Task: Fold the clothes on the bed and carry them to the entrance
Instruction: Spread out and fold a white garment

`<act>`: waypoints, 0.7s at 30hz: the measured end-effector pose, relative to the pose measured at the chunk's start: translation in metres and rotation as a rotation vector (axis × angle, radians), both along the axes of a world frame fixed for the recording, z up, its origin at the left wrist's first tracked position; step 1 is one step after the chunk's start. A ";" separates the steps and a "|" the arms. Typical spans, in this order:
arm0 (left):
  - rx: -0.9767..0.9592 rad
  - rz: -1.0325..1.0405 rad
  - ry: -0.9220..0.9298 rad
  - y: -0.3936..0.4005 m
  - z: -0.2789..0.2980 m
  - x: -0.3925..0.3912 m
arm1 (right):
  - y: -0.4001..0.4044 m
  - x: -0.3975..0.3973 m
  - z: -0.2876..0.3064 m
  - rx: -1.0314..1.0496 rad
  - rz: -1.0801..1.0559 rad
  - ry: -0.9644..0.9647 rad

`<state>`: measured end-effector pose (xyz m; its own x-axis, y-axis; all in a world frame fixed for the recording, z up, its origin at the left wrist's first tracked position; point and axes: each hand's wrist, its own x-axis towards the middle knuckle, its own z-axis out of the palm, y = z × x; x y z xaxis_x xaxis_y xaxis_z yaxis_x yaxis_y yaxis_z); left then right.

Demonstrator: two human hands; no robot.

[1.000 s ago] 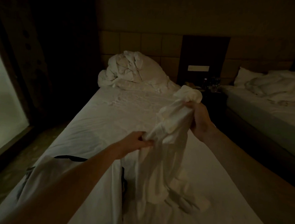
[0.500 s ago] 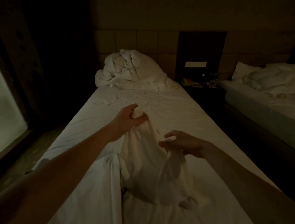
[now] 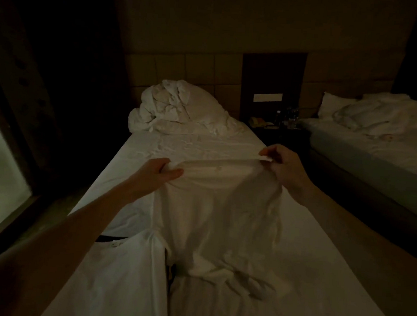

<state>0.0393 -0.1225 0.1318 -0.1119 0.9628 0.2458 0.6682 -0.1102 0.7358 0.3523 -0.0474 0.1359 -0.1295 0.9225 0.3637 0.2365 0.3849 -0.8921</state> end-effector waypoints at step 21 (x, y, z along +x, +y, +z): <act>0.519 0.151 0.046 -0.071 0.100 0.018 | -0.065 0.051 0.123 0.469 0.176 -0.525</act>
